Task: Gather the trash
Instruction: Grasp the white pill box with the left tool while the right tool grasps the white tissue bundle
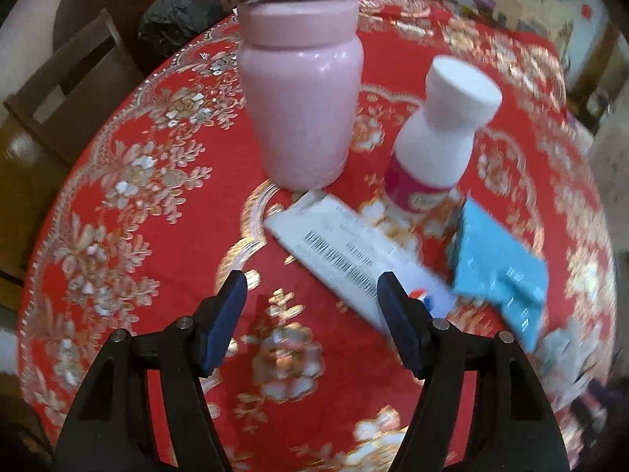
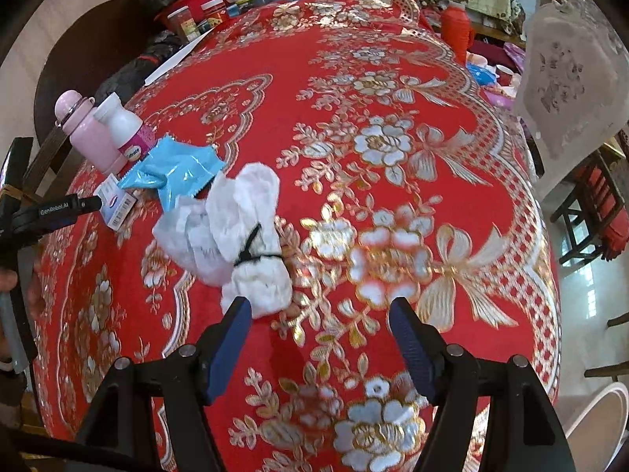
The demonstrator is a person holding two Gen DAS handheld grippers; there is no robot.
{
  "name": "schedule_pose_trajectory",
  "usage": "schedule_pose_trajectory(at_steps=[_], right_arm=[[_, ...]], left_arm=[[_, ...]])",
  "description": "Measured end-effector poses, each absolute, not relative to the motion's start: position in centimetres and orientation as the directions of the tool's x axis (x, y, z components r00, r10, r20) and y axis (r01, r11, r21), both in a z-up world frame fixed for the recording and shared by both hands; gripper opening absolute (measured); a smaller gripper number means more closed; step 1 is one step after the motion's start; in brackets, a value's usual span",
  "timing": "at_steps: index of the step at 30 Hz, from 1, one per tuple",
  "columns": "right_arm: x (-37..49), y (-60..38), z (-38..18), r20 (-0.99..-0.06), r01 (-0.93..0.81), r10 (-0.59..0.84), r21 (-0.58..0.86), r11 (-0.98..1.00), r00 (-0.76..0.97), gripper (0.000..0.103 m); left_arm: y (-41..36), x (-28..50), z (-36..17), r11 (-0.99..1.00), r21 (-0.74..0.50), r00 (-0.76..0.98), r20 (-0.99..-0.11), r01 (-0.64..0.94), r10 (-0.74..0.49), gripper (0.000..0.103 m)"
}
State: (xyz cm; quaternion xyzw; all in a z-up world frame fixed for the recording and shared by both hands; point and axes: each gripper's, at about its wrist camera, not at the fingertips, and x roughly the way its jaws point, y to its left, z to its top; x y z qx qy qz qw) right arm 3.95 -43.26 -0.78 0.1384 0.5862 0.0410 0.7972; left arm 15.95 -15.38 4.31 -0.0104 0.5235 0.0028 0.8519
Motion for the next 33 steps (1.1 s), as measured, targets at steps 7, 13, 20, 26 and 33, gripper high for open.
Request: schedule_pose_trajectory(at_steps=[7,13,20,26,33], right_arm=[[3.9,-42.5,-0.7,-0.92,0.073,0.247,0.281,0.957,0.305,0.07],[3.6,-42.6,-1.1,-0.918,0.076,0.258,0.292,0.953,0.301,0.07],[4.0,-43.4,-1.0,-0.914,0.082,0.252,0.292,0.953,0.318,0.07],[5.7,-42.1,-1.7,-0.9,0.036,0.296,0.323,0.946,0.321,0.07],[6.3,-41.1,-1.3,-0.875,-0.01,0.355,0.372,0.928,0.329,0.024]], left_arm=[[-18.4,18.3,3.8,0.993,0.006,0.464,-0.884,-0.117,0.06,0.068],[-18.2,18.3,2.0,0.987,0.121,0.4,-0.904,-0.105,0.153,0.069],[-13.1,12.9,1.8,0.997,0.034,0.346,-0.937,-0.07,0.056,0.069],[-11.9,11.4,1.6,1.0,-0.006,0.348,-0.938,-0.013,-0.001,0.069],[-12.6,11.7,2.6,1.0,-0.013,0.366,-0.93,0.021,-0.02,0.069]])
